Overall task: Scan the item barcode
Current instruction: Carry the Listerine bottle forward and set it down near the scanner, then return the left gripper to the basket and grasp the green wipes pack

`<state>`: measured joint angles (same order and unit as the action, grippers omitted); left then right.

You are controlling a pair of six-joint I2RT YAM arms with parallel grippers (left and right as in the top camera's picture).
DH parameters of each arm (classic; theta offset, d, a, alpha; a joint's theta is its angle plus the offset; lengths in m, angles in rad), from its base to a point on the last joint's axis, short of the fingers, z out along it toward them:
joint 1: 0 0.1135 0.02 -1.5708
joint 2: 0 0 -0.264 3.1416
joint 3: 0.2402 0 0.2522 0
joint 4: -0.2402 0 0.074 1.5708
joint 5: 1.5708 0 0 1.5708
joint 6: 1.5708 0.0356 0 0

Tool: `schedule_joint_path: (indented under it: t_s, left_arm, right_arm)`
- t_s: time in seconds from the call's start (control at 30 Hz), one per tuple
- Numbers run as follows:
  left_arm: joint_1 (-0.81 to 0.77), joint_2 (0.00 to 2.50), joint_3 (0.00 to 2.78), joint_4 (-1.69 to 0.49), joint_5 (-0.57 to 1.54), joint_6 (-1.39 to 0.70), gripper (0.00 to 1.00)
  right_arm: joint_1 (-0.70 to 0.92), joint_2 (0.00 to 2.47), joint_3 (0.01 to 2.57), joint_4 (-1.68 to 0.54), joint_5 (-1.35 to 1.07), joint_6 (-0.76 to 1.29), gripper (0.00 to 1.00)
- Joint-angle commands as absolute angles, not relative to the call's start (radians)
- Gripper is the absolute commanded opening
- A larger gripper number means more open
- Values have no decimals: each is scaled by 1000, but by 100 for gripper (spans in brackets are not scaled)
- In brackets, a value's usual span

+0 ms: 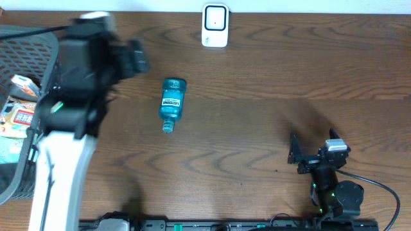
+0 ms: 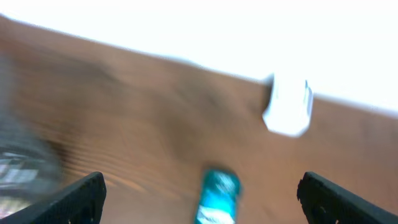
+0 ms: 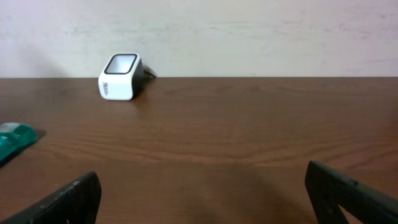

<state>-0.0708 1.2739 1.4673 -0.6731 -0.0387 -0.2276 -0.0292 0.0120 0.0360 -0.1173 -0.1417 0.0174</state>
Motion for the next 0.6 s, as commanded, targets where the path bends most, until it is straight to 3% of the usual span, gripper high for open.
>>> schedule_joint_path:
  t_s: [0.0, 0.17, 0.3, 0.57]
  left_arm:
    - [94, 1193, 1467, -699, -213, -234, 98]
    - [440, 1200, 1467, -815, -217, -421, 98]
    - [732, 1312, 1459, -920, -91, -561, 98]
    - [934, 1583, 1383, -908, 27, -623, 98]
  right_arm:
    - [-25, 7, 31, -117, -141, 10, 99]
    - [-25, 7, 31, -117, -141, 10, 99]
    - [-25, 7, 31, -118, -141, 10, 99]
    - [-25, 7, 31, -117, -141, 10, 99]
